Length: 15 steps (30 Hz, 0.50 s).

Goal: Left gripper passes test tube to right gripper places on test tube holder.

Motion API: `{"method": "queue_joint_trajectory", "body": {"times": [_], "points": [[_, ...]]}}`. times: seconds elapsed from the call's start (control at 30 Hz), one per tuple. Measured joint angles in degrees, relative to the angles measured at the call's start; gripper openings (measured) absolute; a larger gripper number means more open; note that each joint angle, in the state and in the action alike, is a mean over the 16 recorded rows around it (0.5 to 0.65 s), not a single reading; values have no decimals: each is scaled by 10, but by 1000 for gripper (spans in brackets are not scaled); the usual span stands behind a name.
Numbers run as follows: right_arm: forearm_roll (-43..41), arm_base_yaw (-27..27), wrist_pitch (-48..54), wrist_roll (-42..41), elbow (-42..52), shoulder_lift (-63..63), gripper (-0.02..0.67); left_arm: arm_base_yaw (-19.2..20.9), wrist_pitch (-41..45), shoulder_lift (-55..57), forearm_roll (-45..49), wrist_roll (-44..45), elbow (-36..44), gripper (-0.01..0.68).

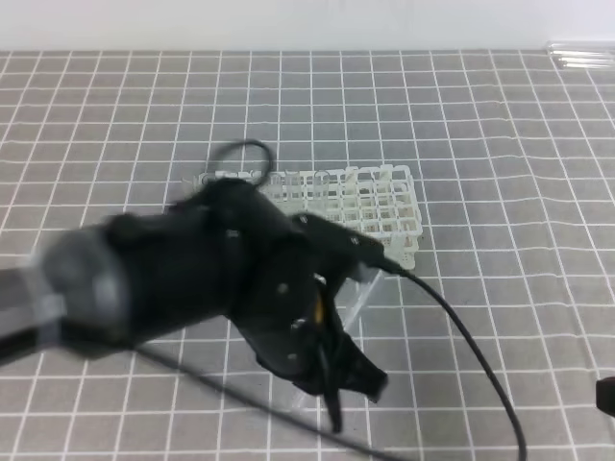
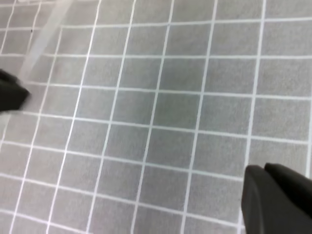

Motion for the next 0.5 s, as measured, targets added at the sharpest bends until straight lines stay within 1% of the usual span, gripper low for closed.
{"method": "queue_joint_trajectory", "body": {"times": [0.1, 0.23, 0.37, 0.5], "points": [[5, 0, 6, 0, -6, 2, -13, 0, -31, -51, 14, -11, 28, 69], [19, 0, 15, -6, -20, 10, -13, 0, -83, -128, 35, -32, 85, 63], [49, 4, 22, -23, -41, 30, -13, 0, -158, -199, 63, -71, 160, 69], [83, 23, 24, -44, -69, 64, -13, 0, -254, -253, 96, -125, 235, 51]]}}
